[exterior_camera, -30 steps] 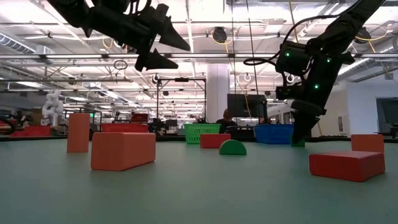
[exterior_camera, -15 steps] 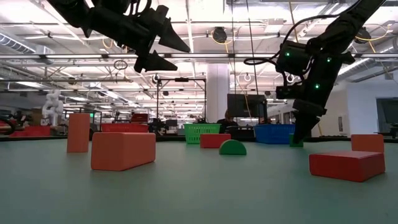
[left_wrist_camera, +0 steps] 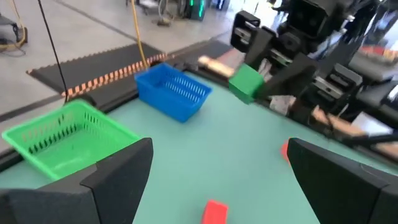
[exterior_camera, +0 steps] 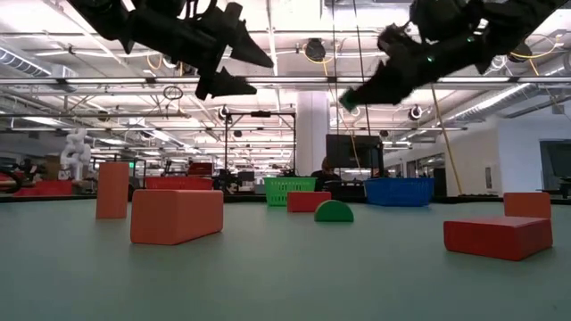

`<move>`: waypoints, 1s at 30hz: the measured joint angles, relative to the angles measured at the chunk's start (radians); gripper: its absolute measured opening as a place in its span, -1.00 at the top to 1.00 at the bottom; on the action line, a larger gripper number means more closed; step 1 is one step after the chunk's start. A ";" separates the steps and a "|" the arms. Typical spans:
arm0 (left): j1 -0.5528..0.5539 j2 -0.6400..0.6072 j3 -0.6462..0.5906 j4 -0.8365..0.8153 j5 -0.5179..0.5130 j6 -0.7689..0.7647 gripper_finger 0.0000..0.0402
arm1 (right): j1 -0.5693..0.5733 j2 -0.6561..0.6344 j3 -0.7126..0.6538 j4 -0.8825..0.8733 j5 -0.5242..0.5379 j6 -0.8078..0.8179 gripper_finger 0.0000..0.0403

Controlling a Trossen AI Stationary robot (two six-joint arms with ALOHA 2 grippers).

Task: Sort & place blocks by color
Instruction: Put the green block into the green basket

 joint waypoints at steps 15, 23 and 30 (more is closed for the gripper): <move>-0.011 0.000 0.000 0.057 -0.001 -0.005 -0.86 | -0.116 0.565 0.436 0.003 -0.055 -0.090 0.39; -0.049 0.000 0.000 0.014 0.002 -0.012 -0.86 | -0.170 0.717 0.473 0.014 -0.052 -0.059 0.39; -0.070 0.000 0.000 0.005 -0.009 -0.004 -0.86 | -0.174 0.709 0.473 0.036 0.031 -0.049 -0.17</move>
